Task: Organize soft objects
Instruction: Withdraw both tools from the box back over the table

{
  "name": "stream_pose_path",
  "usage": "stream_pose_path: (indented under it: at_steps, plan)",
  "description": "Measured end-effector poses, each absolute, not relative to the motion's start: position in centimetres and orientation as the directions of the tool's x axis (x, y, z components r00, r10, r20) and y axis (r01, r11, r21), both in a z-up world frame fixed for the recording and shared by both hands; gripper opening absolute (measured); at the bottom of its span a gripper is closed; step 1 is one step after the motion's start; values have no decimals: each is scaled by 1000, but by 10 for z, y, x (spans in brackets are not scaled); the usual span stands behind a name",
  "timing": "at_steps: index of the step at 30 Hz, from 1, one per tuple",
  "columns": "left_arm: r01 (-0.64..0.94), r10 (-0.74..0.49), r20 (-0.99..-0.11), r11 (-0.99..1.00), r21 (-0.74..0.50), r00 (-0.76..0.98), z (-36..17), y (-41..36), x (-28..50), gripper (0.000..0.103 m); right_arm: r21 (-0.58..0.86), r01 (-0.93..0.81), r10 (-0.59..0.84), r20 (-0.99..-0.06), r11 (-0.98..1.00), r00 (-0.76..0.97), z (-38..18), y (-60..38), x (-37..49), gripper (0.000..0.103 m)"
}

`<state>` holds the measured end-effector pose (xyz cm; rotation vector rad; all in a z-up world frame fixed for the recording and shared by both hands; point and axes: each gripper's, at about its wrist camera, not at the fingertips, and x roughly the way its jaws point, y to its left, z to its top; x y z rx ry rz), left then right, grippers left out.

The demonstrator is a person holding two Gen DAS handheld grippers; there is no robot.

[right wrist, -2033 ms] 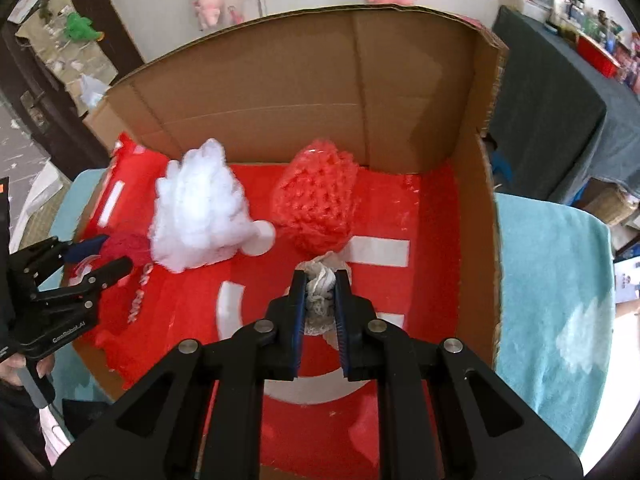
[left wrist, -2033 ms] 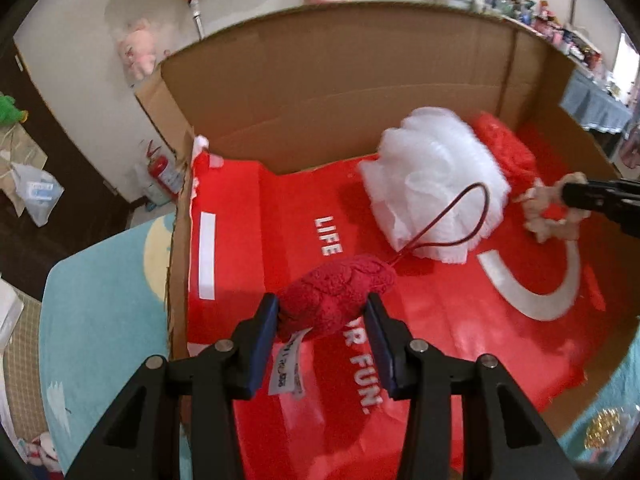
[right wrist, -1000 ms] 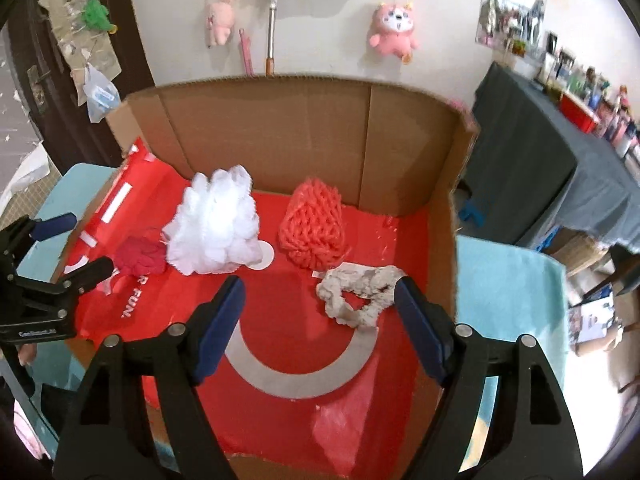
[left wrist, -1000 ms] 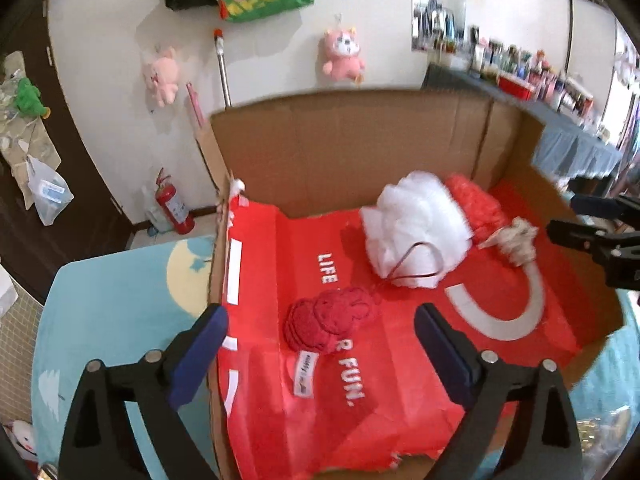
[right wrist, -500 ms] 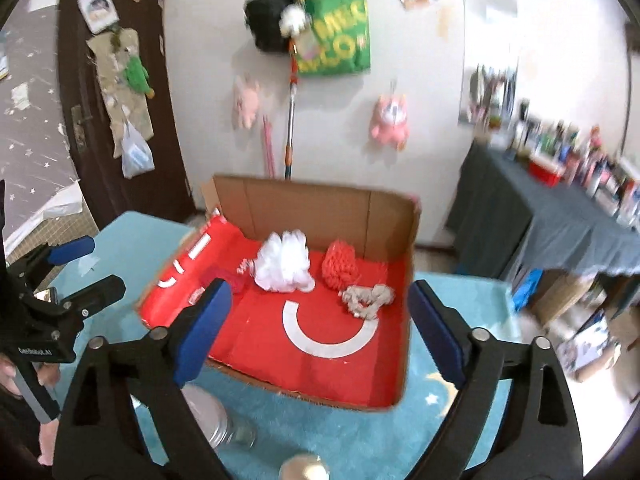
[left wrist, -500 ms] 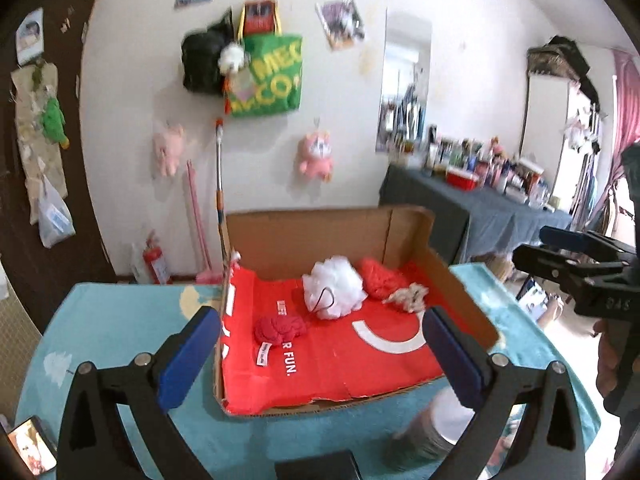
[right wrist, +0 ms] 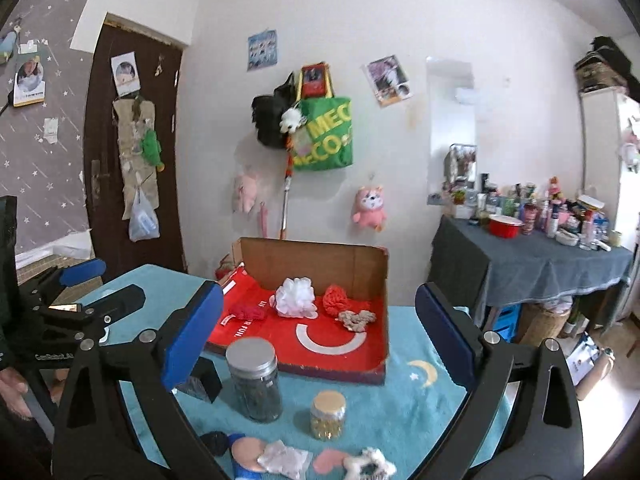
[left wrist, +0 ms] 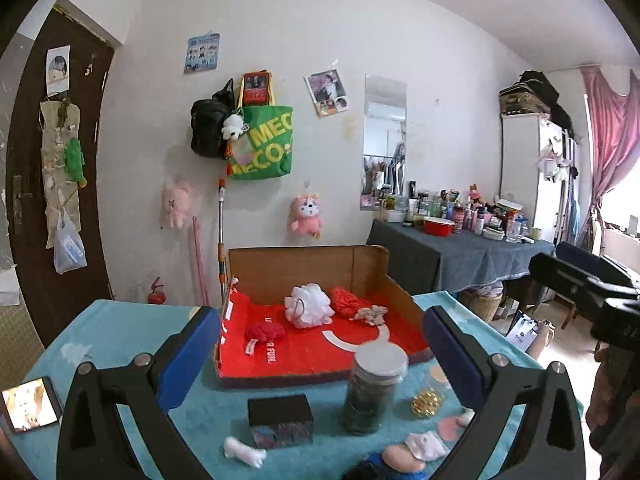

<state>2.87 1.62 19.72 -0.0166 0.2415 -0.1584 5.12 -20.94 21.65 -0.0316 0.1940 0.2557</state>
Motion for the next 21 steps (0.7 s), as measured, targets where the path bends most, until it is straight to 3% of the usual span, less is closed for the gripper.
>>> stream_pose_path:
  at_steps: [9, 17, 21]
  plan:
    - [132, -134, -185, 991, -23, 974, 156, 5, -1, 103, -5, -158, 156, -139, 987, 978, 165, -214, 13, 99]
    - [127, -131, -275, 991, -33, 953, 108, 2, 6, 103, 25, -123, 126, -172, 992, 977, 116, -217, 10, 99]
    - [129, -134, -329, 991, -37, 935, 86, 1, 11, 103, 81, -120, 136, -239, 989, 962, 90, -225, 18, 99]
